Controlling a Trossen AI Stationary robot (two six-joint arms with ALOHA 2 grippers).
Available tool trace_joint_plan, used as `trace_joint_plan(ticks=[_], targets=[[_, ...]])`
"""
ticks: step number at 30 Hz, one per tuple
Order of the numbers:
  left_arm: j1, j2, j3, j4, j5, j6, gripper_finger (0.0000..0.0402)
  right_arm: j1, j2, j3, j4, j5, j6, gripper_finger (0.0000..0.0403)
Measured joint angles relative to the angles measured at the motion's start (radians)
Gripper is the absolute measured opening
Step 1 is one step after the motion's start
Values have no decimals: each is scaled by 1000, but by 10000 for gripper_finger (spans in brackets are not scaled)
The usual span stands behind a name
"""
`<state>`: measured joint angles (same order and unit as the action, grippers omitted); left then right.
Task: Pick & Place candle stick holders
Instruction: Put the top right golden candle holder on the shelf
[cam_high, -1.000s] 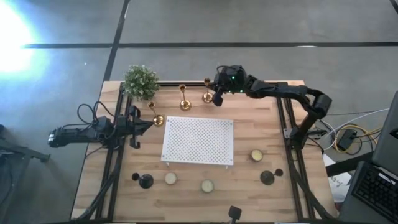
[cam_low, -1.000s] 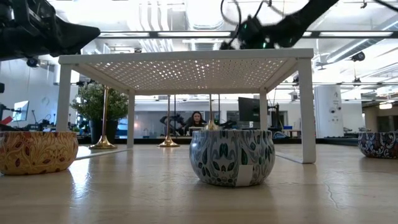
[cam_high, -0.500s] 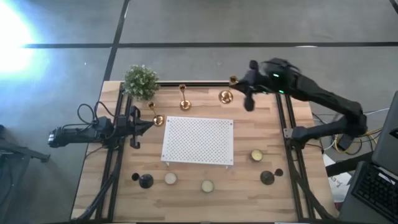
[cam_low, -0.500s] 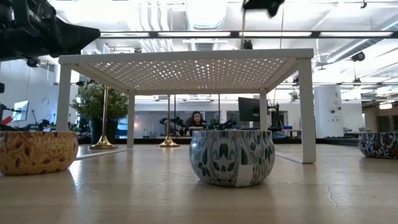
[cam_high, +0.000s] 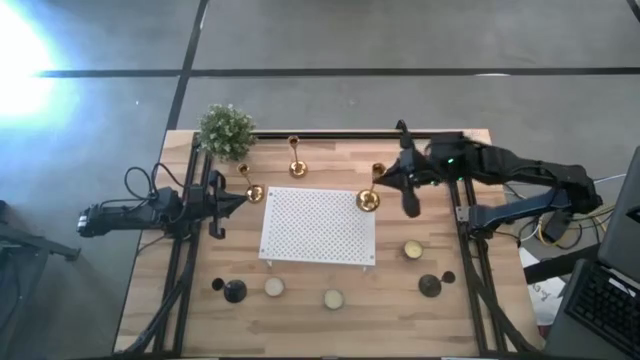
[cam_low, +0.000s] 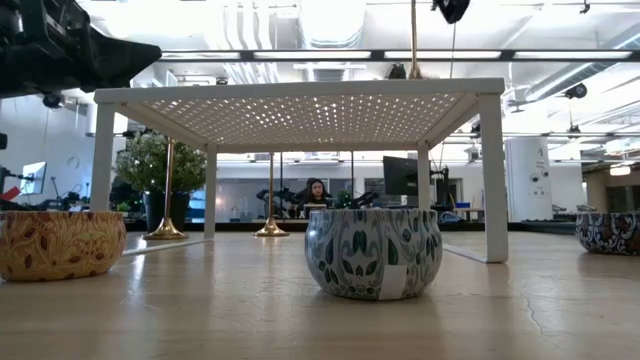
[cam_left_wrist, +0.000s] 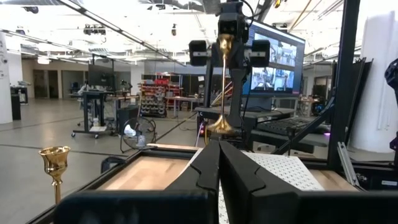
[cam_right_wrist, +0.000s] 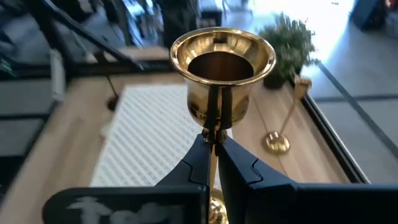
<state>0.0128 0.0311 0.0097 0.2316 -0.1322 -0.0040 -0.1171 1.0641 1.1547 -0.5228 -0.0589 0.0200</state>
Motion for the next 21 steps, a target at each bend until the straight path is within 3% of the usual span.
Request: trace_joint_plan(ticks=[13, 21], targets=[[0, 0, 0, -11, 0, 4, 12, 4, 124, -13, 68, 11, -20, 8], [0, 0, 0, -17, 0, -3, 12, 3, 31, -145, 215, 11, 16, 8]])
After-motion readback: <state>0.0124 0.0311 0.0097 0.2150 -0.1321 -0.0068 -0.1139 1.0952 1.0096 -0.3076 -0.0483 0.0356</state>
